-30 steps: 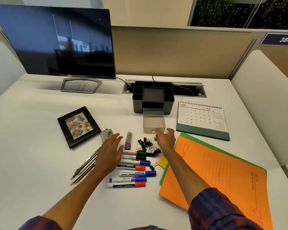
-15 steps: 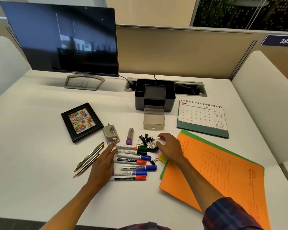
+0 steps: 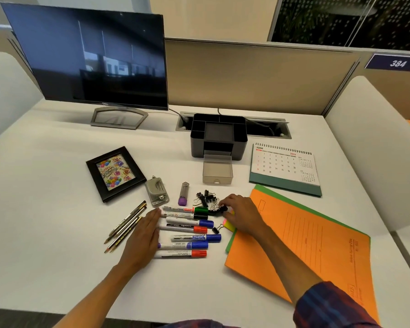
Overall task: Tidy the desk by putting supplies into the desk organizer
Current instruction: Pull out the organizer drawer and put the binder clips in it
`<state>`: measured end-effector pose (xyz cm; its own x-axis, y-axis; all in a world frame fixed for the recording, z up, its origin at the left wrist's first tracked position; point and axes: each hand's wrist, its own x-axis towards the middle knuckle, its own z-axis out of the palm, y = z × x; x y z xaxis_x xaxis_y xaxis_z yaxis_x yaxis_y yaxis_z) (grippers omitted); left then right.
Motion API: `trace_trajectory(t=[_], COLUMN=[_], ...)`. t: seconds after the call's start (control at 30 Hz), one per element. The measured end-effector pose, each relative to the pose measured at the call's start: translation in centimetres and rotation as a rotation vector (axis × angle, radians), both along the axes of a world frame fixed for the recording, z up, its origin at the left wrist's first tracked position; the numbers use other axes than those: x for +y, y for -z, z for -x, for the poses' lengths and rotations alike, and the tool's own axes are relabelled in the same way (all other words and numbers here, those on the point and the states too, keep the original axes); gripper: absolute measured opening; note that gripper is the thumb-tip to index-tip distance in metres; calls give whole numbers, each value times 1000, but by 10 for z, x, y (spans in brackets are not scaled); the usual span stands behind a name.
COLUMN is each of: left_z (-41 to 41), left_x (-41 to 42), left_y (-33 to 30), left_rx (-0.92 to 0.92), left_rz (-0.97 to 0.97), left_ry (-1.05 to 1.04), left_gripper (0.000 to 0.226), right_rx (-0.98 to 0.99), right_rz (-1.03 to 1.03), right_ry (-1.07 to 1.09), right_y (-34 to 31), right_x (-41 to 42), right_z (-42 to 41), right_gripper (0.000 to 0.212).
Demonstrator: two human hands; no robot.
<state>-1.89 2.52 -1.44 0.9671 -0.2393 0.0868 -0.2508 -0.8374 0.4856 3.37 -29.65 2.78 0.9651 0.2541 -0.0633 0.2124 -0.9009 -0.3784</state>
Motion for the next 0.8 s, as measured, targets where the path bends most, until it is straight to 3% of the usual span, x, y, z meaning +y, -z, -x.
trace_trajectory(t=[0.27, 0.4, 0.53, 0.63, 0.8], left_z=[-8, -8, -7, -7, -8], left_x=[5, 5, 5, 6, 5], left_y=[6, 8, 10, 14, 15], left_rx=[-10, -28, -35, -33, -38], left_rz=[-84, -88, -89, -97, -85], left_ry=[2, 14, -2, -3, -1], left_gripper=[62, 64, 65, 66, 65], right_rx=[20, 22, 30, -34, -177], right_rz=[-62, -198, -465, -582, -568], right_ry=[-59, -35, 39, 81, 234], right_y=[-6, -15, -27, -39, -43], right_x=[-6, -9, -12, -9, 1], right_z=[-7, -10, -17, -28, -55], right_gripper=[21, 9, 9, 10, 7])
